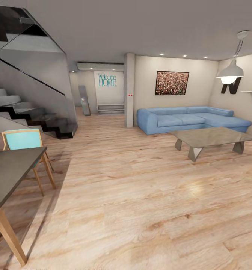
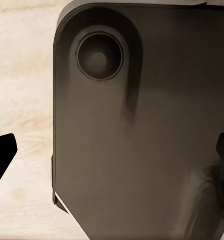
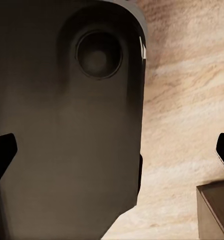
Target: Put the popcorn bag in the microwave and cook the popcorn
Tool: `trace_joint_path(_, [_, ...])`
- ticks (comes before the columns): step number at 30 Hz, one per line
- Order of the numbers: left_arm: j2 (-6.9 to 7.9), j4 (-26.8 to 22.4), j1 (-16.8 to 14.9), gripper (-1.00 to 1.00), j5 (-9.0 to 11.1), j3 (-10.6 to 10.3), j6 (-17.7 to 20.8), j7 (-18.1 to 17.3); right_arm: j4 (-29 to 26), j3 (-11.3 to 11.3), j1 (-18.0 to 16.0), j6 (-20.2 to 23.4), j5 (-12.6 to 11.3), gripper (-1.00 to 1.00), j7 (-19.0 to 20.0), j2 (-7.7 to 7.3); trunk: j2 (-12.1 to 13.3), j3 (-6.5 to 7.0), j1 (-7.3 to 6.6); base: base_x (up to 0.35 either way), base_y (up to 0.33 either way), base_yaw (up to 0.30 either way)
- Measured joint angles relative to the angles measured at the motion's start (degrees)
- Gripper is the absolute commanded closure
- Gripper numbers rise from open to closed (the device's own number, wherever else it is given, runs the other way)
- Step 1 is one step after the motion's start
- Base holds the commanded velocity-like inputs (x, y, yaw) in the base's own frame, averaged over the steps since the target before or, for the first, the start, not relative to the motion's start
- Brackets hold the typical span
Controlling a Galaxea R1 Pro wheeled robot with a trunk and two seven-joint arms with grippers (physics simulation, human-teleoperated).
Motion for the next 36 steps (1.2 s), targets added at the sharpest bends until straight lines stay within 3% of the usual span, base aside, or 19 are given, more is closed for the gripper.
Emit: trace_joint_path(36, [0.02,0.0,0.0,-1.00,0.1,0.1,0.0,0.1,0.0,-0.1,0.0,-0.2,0.0,-1.00,-0.1,0.00,0.0,0.00,0.00,0.000,0.000,0.269])
